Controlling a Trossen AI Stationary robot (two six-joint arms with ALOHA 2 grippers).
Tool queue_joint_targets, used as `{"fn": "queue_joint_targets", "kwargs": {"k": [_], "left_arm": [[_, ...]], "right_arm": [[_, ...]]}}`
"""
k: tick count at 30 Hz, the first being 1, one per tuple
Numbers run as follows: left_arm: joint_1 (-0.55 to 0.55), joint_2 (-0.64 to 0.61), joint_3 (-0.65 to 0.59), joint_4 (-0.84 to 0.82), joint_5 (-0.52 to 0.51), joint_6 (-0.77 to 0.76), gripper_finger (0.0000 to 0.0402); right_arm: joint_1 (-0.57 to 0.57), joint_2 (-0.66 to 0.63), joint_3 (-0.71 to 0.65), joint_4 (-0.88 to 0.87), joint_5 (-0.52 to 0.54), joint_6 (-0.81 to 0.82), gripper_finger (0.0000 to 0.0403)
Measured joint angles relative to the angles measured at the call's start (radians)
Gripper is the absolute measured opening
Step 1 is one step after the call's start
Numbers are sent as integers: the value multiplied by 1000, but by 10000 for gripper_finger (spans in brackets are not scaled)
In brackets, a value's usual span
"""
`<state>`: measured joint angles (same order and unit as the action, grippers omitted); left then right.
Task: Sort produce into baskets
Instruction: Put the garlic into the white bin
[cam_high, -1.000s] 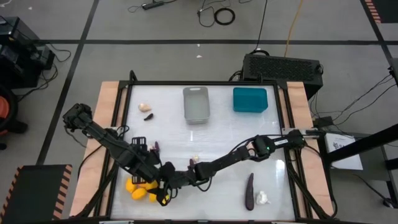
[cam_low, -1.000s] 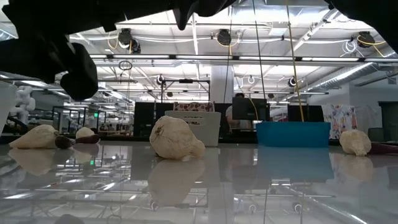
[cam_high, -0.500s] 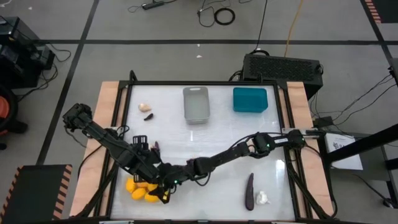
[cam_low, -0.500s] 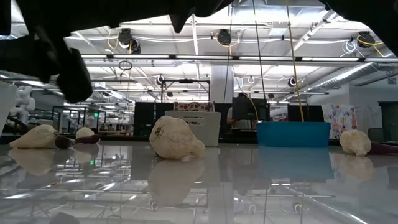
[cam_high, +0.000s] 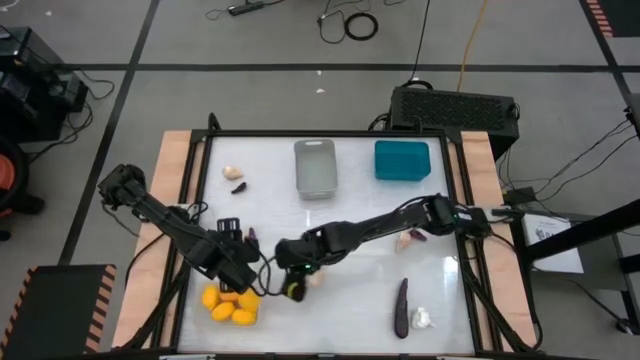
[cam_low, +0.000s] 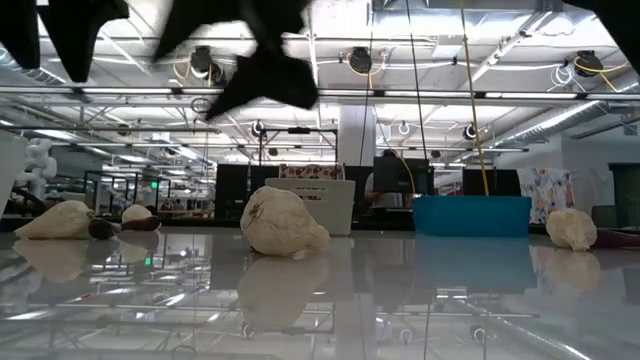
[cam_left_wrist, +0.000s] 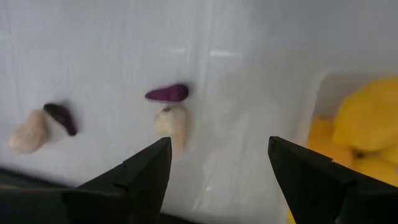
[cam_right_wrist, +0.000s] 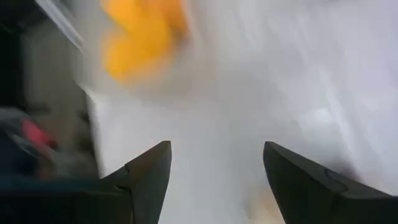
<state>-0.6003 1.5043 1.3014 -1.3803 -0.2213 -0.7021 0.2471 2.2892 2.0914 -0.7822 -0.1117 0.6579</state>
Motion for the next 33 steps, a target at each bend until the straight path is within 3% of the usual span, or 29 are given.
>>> {"fn": "queue_joint_targets", "kwargs": {"k": [9, 15, 23, 29, 33], "left_arm": [[0, -104, 0, 51, -111, -82, 273], [0, -122, 0, 219, -159, -88, 273], [30, -73, 0, 576, -170, 10, 273], [65, 39, 0, 860, -171, 66, 274], [83, 145, 0, 1076, -120, 145, 274]], "right_arm": [[85, -128, -1, -529, 204, -10, 222], [211, -191, -6, -799, 412, 136, 201], [374, -352, -196, -791, 469, 401, 175], [488, -494, -472, -743, 489, 692, 164], [552, -582, -656, -587, 472, 845, 162]]}}
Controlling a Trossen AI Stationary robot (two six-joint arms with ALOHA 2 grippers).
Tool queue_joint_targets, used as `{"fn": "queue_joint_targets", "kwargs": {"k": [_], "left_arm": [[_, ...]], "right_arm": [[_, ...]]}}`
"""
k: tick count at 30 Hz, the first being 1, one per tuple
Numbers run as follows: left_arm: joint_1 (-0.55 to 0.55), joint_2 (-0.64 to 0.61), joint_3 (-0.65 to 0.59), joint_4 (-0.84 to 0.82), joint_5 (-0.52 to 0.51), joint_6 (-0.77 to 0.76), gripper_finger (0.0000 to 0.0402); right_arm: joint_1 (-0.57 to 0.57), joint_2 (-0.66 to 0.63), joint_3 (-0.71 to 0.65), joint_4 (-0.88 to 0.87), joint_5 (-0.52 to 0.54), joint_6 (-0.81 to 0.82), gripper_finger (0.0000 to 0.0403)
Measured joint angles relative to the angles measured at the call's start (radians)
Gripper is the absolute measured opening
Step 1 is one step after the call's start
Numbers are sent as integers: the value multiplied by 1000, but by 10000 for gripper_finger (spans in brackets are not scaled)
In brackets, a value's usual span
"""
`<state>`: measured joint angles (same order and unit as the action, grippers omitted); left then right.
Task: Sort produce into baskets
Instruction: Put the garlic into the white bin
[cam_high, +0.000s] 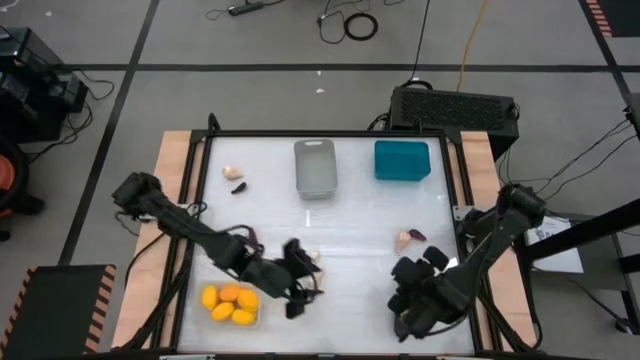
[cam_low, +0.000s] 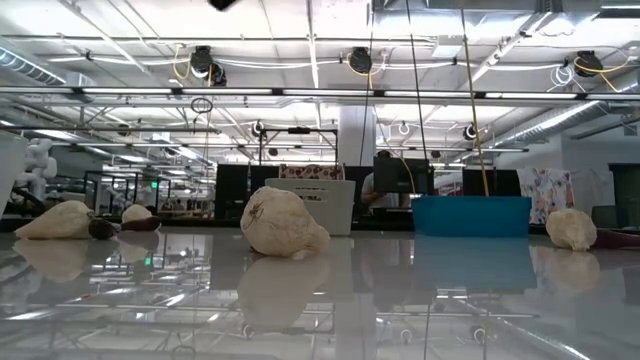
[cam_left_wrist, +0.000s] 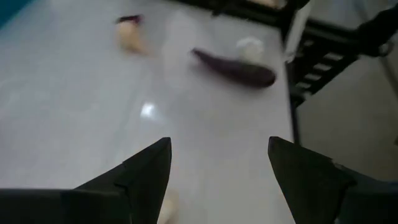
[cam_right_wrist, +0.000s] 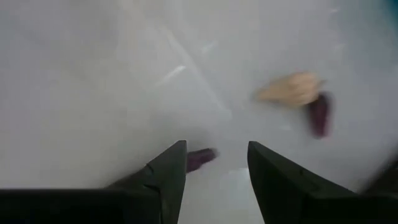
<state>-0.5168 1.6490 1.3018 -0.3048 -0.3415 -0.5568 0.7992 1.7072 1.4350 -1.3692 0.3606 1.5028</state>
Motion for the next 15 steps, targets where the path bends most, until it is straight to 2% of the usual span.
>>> {"fn": "queue_joint_targets", "kwargs": {"k": [3, 6, 11, 15], "left_arm": [[6, 86, 12, 152, 34, 62, 274], [6, 182, 84, 175, 38, 139, 274], [6, 344, 283, 97, 54, 229, 274], [21, 439, 420, -51, 57, 251, 274]], "right_arm": [[40, -48, -93, 143, 1, 45, 162], [66, -67, -141, 230, 0, 56, 162], [93, -69, -148, 238, 6, 24, 162], [93, -69, -148, 234, 8, -22, 162]]}}
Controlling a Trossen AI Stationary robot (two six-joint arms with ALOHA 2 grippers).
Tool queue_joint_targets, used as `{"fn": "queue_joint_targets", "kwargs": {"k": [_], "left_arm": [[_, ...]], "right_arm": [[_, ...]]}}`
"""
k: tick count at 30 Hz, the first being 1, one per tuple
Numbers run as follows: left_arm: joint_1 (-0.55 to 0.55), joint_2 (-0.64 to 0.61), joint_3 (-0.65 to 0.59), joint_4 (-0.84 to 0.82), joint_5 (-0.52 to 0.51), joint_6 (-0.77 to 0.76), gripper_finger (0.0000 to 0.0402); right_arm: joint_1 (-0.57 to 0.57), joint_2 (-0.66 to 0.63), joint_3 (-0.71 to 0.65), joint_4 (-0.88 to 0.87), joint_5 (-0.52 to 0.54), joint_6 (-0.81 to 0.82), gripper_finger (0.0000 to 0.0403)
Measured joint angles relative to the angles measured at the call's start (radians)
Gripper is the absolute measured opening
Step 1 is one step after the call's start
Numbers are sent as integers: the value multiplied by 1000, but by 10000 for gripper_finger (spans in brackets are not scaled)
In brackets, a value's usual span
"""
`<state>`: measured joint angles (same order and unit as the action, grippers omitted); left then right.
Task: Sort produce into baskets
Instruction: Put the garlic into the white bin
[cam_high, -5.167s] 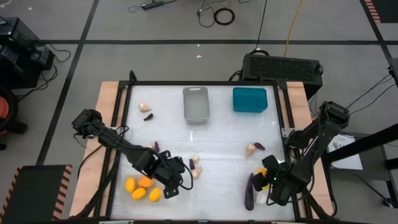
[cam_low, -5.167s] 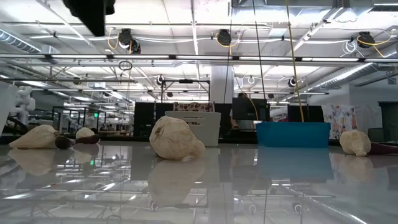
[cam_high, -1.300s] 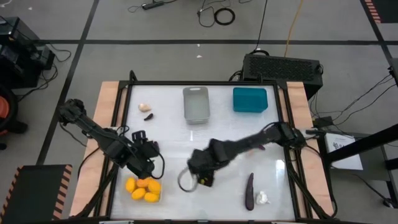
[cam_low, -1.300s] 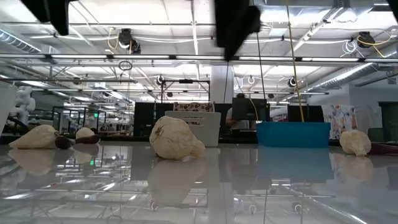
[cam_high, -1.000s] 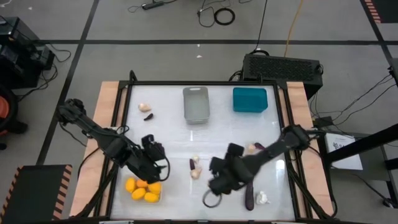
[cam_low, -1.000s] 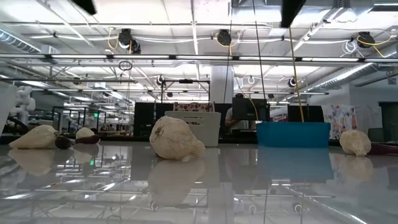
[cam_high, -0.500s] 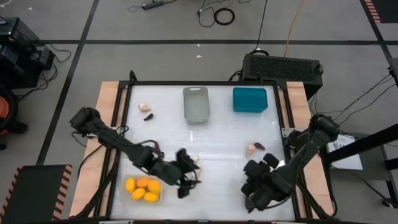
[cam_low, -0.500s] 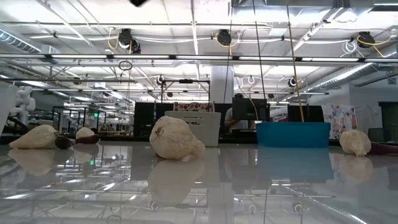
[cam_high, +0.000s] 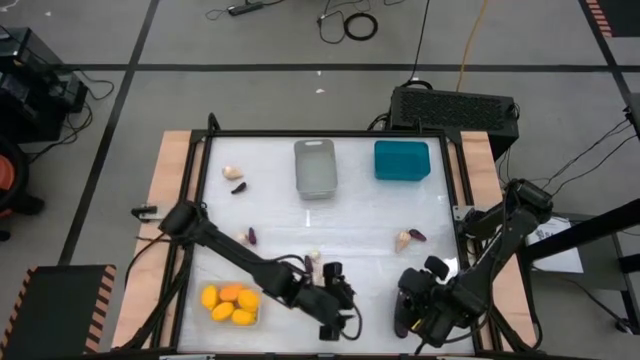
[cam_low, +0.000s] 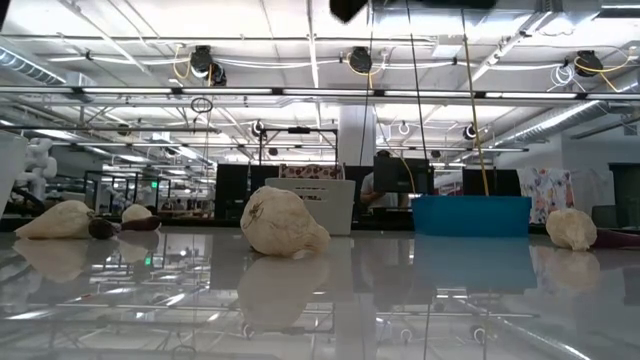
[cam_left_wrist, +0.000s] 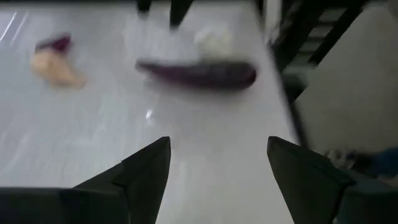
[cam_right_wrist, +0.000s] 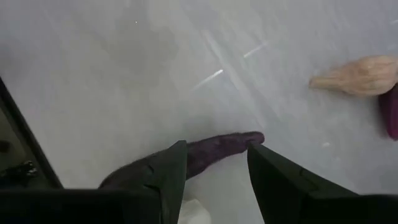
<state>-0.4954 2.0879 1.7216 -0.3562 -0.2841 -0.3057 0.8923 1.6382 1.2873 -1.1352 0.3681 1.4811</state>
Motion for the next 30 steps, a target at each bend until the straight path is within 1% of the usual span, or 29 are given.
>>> {"fn": "queue_joint_targets", "kwargs": {"k": [4, 10, 13, 18, 23, 30], "left_arm": [[26, 31, 57, -217, 2, -19, 274], [44, 24, 67, -502, 15, -204, 274], [47, 22, 62, -586, 39, -237, 274], [43, 22, 41, -588, 51, -238, 274], [46, 22, 35, -589, 42, -231, 274], [53, 53, 35, -583, 22, -114, 274]], "right_arm": [[0, 0, 0, 0, 14, -31, 162], [11, 0, 0, 3, 61, -47, 162], [13, 0, 0, 3, 73, -61, 162], [13, 0, 1, 2, 83, -90, 162], [13, 0, 1, 2, 85, -113, 162], [13, 0, 1, 5, 84, -109, 162]]}}
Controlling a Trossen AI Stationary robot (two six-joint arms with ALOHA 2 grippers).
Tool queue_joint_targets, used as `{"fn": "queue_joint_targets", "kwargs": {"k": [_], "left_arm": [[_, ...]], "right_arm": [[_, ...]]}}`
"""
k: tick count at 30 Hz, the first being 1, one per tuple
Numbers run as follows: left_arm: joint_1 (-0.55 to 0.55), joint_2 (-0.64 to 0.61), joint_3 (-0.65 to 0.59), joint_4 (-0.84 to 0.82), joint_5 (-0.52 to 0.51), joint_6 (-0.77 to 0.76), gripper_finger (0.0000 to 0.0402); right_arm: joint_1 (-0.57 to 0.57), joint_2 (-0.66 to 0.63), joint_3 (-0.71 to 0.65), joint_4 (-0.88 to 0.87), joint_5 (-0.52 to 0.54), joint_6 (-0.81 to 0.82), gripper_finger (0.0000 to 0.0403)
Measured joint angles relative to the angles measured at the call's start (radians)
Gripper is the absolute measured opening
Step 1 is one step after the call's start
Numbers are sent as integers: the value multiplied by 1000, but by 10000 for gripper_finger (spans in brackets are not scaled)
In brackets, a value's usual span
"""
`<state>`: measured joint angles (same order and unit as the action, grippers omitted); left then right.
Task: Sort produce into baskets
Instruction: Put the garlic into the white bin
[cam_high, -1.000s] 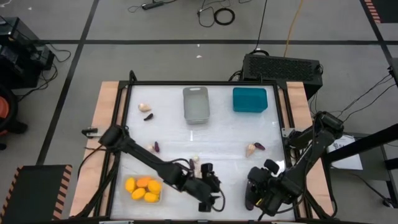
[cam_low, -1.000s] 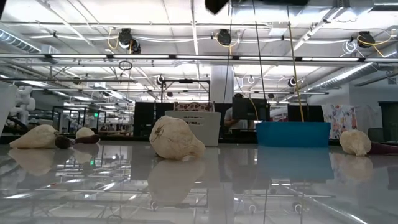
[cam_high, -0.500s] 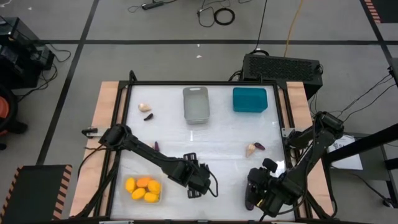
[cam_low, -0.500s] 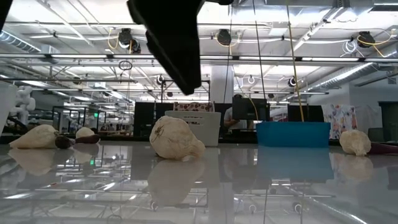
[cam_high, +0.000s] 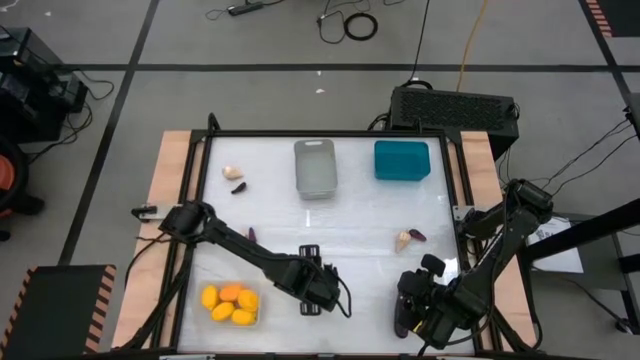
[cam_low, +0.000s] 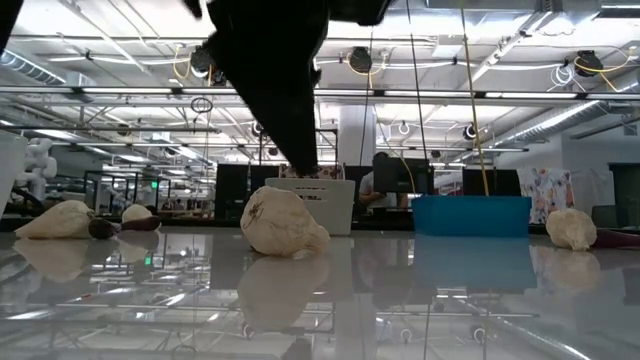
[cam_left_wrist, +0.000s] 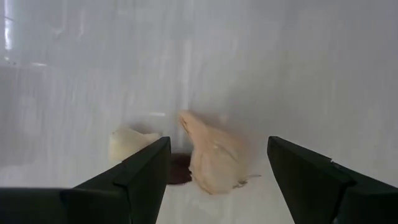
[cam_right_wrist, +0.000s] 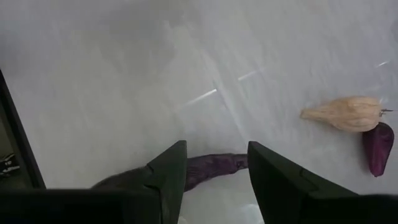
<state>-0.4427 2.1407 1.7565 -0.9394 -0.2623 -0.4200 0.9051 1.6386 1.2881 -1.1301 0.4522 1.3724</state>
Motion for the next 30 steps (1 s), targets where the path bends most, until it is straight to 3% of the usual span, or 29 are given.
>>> {"fn": "queue_joint_targets", "kwargs": {"k": [11, 26, 30], "left_arm": [[4, 68, 0, -15, 51, 94, 273], [17, 74, 0, -14, 77, 93, 273], [18, 74, 0, -20, 79, 94, 256]], "right_arm": [[0, 0, 0, 28, -4, 7, 162], [0, 0, 0, 28, -4, 30, 162], [0, 0, 0, 28, -4, 30, 162]]}}
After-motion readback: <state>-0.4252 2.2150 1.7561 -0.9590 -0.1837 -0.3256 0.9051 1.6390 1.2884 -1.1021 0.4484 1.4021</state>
